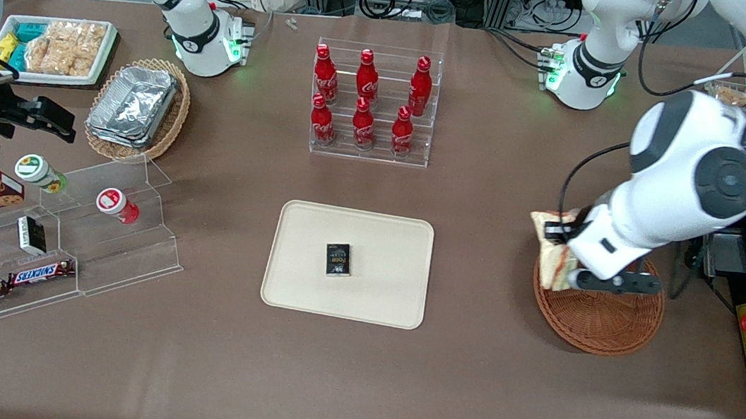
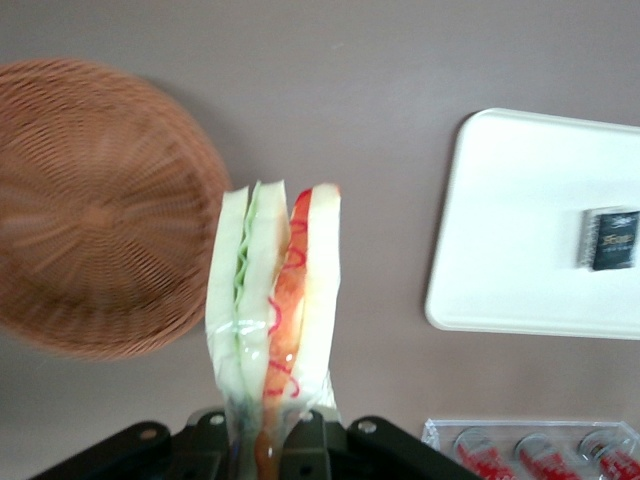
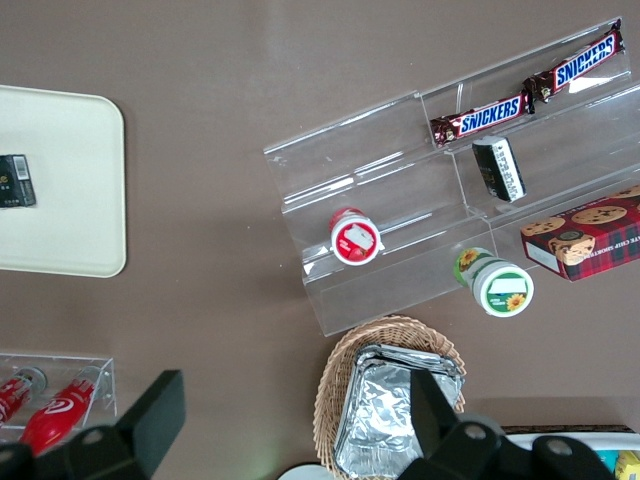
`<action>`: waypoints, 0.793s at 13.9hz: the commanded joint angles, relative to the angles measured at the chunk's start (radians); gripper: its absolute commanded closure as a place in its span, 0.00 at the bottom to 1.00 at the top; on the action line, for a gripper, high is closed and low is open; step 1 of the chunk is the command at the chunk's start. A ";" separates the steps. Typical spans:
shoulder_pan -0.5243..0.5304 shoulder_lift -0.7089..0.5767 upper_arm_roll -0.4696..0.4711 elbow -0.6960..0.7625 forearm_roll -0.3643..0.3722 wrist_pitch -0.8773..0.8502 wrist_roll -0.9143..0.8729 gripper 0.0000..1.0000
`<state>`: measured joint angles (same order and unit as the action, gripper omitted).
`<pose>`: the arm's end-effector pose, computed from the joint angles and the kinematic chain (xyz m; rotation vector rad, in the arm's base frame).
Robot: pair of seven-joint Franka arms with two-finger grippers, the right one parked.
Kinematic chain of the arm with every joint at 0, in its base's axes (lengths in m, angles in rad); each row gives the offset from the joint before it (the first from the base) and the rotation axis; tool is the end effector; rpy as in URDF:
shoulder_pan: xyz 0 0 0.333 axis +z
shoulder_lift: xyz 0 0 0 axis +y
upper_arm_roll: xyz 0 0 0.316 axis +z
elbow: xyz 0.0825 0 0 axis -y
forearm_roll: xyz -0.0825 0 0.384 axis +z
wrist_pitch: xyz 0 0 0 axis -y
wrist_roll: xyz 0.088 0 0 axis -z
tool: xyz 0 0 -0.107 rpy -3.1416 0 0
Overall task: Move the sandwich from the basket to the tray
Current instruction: 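Lift the sandwich and carry it toward the cream tray, then lower the sandwich onto the tray beside the black item and release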
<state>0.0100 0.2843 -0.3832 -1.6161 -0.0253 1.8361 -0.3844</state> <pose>0.5999 -0.2124 0.4665 3.0341 0.0456 -0.1351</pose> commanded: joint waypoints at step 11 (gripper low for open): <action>-0.271 0.384 -0.003 0.079 0.122 0.367 -0.225 0.84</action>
<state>-0.2499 0.5956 -0.3919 -1.6102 0.0530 2.2039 -0.5895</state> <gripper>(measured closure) 0.846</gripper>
